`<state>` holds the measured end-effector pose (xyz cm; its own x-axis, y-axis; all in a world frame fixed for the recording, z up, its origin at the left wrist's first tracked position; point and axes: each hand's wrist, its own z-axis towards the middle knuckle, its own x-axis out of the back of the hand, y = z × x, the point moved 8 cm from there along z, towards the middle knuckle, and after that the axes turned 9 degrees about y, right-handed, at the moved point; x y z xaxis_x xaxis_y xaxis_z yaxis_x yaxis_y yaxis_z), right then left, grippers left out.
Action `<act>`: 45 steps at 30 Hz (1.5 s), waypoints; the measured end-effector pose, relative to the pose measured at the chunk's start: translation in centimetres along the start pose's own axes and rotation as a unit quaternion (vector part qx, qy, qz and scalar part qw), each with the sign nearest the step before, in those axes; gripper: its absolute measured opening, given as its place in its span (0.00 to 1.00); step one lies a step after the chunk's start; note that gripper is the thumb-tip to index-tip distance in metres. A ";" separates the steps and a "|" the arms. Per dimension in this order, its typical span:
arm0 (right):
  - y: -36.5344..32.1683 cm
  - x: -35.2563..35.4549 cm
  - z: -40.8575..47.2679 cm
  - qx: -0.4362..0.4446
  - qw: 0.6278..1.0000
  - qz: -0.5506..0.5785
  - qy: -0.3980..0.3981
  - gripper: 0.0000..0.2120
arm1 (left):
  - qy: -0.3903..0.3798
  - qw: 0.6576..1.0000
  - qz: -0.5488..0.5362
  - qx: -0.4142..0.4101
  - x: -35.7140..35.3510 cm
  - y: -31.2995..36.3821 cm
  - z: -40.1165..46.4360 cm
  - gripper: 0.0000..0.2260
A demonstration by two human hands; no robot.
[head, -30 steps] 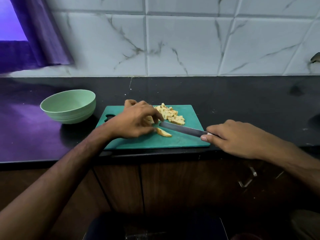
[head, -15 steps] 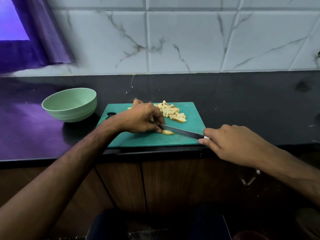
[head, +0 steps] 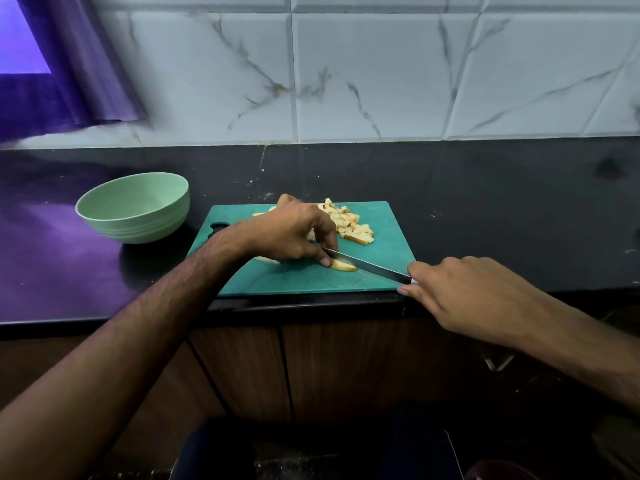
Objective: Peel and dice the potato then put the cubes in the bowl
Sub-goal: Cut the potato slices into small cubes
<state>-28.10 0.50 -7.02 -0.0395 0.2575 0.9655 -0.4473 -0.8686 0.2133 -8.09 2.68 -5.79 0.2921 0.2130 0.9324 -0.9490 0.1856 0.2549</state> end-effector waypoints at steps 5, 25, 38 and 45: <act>-0.5 0.3 0.4 0.001 0.999 0.032 -0.013 0.19 | 0.003 1.000 -0.012 -0.003 0.0 0.0 0.0 0.05; -0.1 0.0 -2.1 -0.002 0.998 -0.062 0.002 0.19 | 0.002 0.997 0.073 0.014 -0.4 0.4 -0.3 0.03; 2.6 -0.2 -2.4 -0.082 0.995 -0.053 -0.009 0.18 | 0.126 0.978 0.151 0.077 -0.3 0.8 -2.6 0.10; 3.2 0.6 -3.2 -0.127 0.991 0.030 -0.016 0.18 | 0.174 0.967 0.172 0.071 -0.6 1.3 -2.7 0.16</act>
<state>-32.39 -0.74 -6.26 -0.0471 0.1914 0.9804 -0.6559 -0.7462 0.1142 -9.21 5.41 -6.69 -0.0458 0.5527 0.8321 -0.9966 -0.0824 -0.0002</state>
